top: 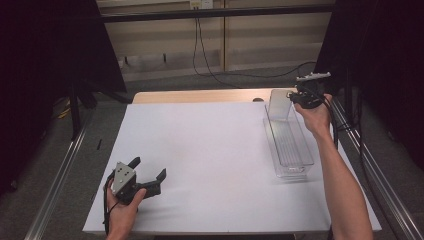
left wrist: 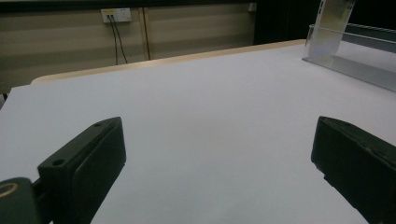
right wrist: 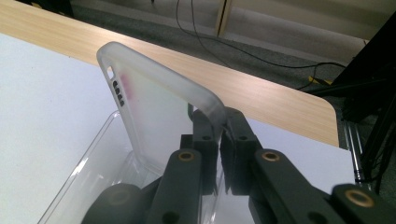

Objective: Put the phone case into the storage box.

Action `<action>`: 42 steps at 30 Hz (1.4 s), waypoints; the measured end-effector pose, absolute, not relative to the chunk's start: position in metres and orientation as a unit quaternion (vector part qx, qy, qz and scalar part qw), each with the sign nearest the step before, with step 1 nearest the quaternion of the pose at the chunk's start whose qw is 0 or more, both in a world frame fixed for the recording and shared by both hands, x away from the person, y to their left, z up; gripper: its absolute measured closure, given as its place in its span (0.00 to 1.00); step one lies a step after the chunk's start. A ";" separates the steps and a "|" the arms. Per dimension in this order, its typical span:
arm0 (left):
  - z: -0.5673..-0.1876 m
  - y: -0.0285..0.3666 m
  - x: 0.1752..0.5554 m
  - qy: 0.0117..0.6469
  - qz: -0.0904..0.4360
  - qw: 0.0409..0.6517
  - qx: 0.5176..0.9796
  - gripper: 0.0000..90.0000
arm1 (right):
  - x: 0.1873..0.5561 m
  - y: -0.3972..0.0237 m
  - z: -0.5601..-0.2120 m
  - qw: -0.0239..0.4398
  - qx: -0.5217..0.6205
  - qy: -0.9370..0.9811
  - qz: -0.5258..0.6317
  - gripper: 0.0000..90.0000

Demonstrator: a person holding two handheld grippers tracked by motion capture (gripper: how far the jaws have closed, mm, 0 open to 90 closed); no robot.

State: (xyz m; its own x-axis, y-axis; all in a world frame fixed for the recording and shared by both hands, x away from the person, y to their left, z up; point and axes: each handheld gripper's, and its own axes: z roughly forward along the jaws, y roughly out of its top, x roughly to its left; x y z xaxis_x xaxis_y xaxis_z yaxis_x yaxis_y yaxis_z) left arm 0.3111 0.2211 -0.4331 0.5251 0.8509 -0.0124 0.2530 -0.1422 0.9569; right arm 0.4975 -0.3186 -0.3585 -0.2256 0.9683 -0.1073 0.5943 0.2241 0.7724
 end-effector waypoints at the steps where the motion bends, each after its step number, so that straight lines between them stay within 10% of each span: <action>1: -0.433 0.221 0.311 0.393 0.287 0.521 0.701 0.03 | 0.498 -0.320 -0.358 0.303 0.542 0.723 0.304 0.94; 42: -0.433 0.221 0.311 0.392 0.288 0.519 0.703 0.04 | 0.514 -0.327 -0.360 0.282 0.558 0.712 0.319 0.92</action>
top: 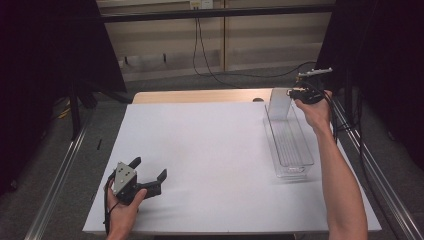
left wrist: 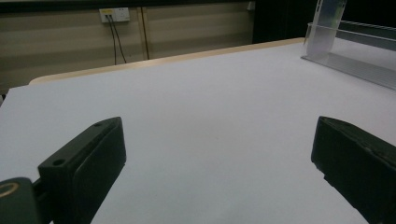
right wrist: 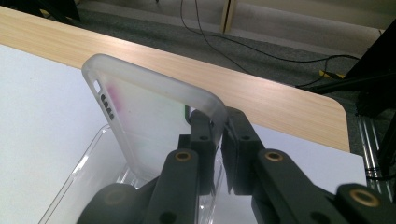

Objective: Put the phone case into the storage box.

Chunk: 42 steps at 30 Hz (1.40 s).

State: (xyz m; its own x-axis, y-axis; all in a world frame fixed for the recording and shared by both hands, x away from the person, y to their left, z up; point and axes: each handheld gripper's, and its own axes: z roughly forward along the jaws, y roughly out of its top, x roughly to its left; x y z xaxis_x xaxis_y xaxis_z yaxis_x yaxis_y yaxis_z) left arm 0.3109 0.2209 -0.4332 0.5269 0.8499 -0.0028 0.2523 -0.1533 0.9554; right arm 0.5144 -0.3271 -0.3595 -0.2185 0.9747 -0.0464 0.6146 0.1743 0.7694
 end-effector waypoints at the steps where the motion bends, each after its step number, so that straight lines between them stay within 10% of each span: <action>1: -0.433 0.221 0.311 0.392 0.288 0.519 0.703 0.03 | 0.515 -0.327 -0.360 0.284 0.556 0.714 0.317 0.92; 30: -0.433 0.219 0.311 0.391 0.289 0.519 0.703 0.03 | 0.508 -0.327 -0.358 0.281 0.562 0.702 0.335 0.77; 42: -0.432 0.220 0.311 0.392 0.287 0.524 0.699 0.04 | 0.497 -0.334 -0.358 0.280 0.569 0.687 0.354 0.41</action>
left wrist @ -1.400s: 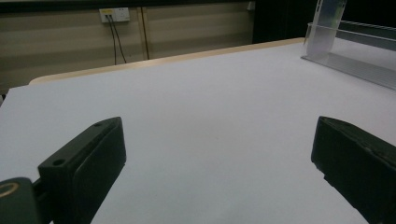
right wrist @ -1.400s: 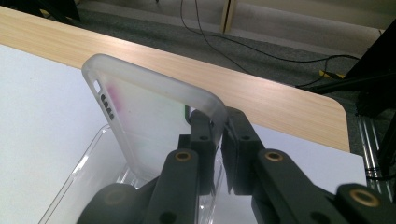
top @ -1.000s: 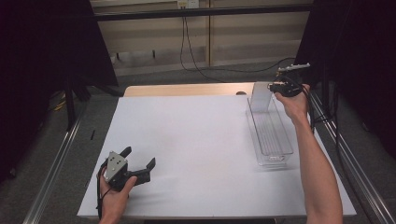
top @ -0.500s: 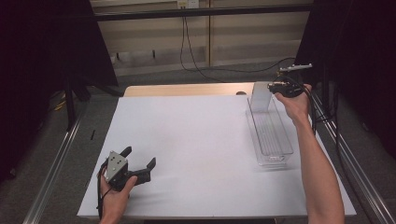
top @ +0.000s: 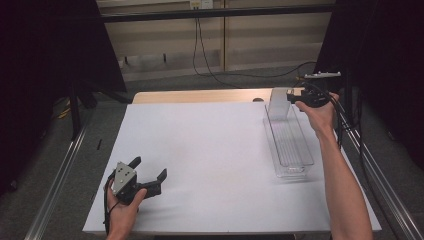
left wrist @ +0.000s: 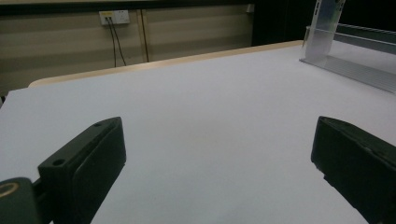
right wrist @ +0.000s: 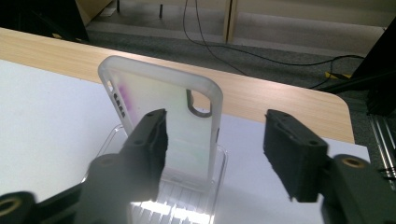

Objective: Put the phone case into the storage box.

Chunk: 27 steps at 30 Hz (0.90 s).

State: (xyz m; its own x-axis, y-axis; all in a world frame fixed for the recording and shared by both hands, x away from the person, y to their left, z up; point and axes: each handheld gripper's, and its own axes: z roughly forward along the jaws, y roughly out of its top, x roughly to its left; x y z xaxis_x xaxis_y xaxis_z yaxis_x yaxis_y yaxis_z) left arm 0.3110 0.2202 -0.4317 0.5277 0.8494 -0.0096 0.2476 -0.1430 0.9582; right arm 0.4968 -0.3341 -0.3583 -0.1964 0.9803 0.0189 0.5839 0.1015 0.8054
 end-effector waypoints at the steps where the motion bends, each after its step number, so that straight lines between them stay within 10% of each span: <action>1: -0.432 0.221 0.311 0.391 0.288 0.524 0.700 0.04 | 0.496 -0.334 -0.358 0.281 0.569 0.686 0.355 0.38; 9: -0.432 0.220 0.314 0.394 0.287 0.522 0.700 0.04 | 0.490 -0.331 -0.364 0.288 0.563 0.680 0.370 0.14; 27: -0.430 0.222 0.310 0.389 0.287 0.529 0.698 0.04 | 0.471 -0.323 -0.367 0.303 0.567 0.651 0.404 0.10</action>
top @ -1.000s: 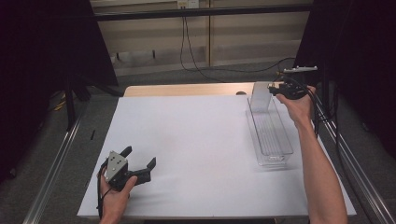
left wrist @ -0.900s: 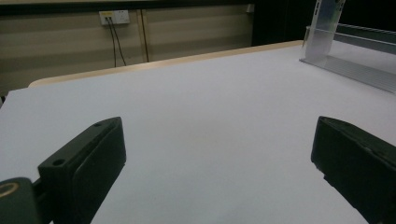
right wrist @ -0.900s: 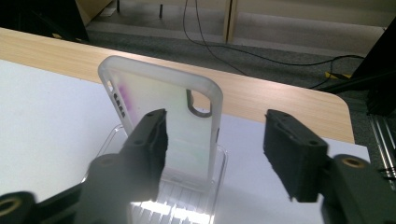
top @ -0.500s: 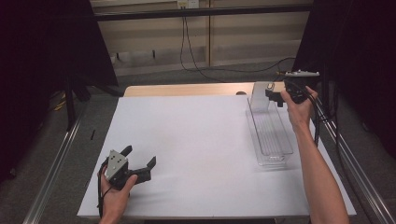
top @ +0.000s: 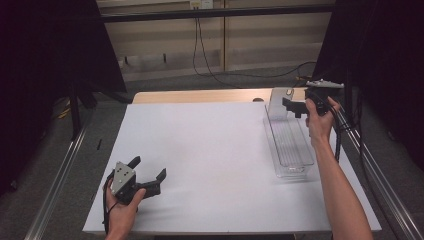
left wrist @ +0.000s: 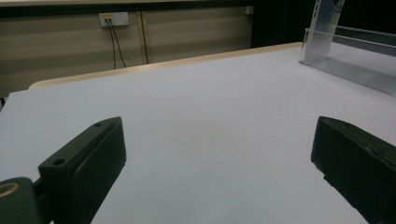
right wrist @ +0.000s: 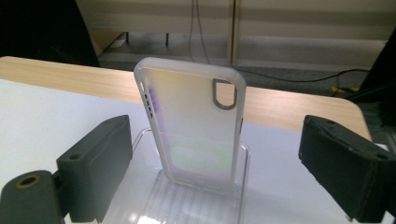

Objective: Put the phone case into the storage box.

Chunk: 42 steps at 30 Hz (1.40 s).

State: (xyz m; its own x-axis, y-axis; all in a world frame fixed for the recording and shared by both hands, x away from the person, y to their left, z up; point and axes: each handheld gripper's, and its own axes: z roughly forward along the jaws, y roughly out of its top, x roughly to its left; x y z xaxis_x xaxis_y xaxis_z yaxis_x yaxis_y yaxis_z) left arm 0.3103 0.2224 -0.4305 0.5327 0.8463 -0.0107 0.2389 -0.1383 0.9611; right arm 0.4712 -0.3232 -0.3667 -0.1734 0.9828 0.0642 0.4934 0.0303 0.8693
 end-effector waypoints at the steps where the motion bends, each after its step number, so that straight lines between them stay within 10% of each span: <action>1: -0.430 0.223 0.310 0.388 0.287 0.529 0.698 0.04 | 0.470 -0.322 -0.366 0.307 0.567 0.650 0.402 0.10; 42: -0.429 0.226 0.307 0.390 0.288 0.532 0.694 0.03 | 0.400 -0.328 -0.372 0.374 0.512 0.618 0.466 0.01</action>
State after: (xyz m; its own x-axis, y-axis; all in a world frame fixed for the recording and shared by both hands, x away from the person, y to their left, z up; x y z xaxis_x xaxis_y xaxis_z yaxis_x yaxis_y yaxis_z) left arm 0.3066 0.2263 -0.4290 0.5298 0.8480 -0.0157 0.2363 -0.1298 0.9630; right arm 0.4005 -0.3281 -0.3724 -0.1969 0.9803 0.0143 0.2837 0.0430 0.9579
